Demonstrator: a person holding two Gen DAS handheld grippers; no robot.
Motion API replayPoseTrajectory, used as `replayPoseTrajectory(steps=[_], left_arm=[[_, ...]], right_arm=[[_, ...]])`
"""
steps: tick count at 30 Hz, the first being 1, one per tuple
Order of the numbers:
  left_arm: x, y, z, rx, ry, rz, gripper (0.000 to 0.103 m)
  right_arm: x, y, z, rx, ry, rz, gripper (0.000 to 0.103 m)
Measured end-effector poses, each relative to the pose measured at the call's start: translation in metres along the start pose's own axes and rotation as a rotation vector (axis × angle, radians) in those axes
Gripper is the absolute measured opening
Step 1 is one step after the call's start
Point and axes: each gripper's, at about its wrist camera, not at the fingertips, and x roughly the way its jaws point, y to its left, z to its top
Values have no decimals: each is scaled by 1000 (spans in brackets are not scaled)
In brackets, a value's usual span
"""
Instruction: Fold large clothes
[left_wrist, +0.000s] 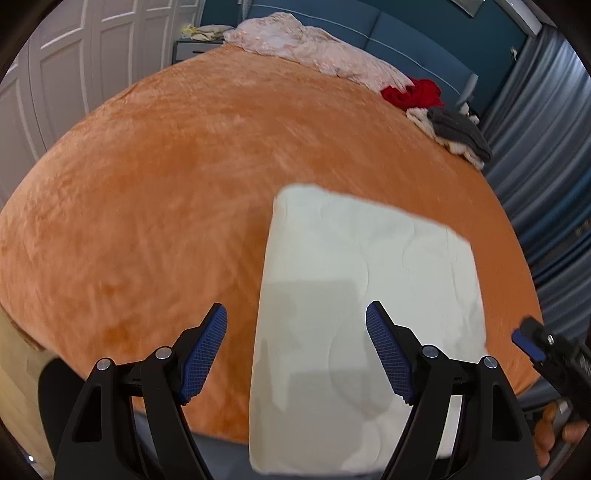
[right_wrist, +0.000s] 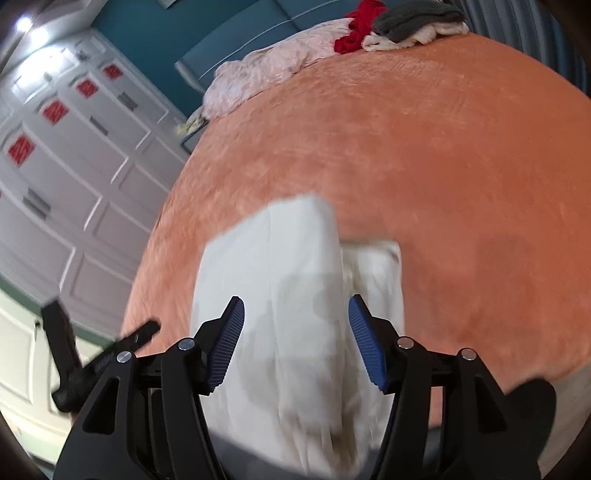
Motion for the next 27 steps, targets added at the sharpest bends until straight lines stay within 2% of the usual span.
replayPoseTrajectory(steps=[5, 9, 13, 14, 15, 17, 19, 21, 23, 25, 27], left_arm=[[8, -10, 20, 22, 3, -20, 76], [27, -19, 38, 28, 25, -30, 76], [48, -23, 54, -6, 56, -51, 76], [52, -24, 58, -9, 62, -51, 76], [56, -26, 59, -9, 68, -51, 76], [66, -30, 64, 1, 82, -44, 73], [71, -34, 65, 18, 94, -37, 72], [76, -38, 62, 37, 104, -38, 69], [83, -43, 58, 53, 118, -37, 68], [96, -51, 53, 70, 142, -29, 67], [109, -57, 48, 73, 161, -14, 66]], right_arm=[[50, 5, 22, 29, 50, -57, 57], [80, -2, 32, 119, 86, -28, 57], [99, -4, 41, 155, 96, -28, 58], [104, -3, 43, 159, 108, -16, 54], [108, -3, 44, 157, 120, -9, 37], [106, 2, 43, 128, 129, 14, 17], [87, 13, 45, 56, 71, -2, 14], [59, 23, 40, -25, -7, -50, 14], [46, 25, 35, -64, -50, -108, 13], [55, 15, 29, -70, -23, -178, 13], [73, -1, 26, -38, 33, -198, 14]])
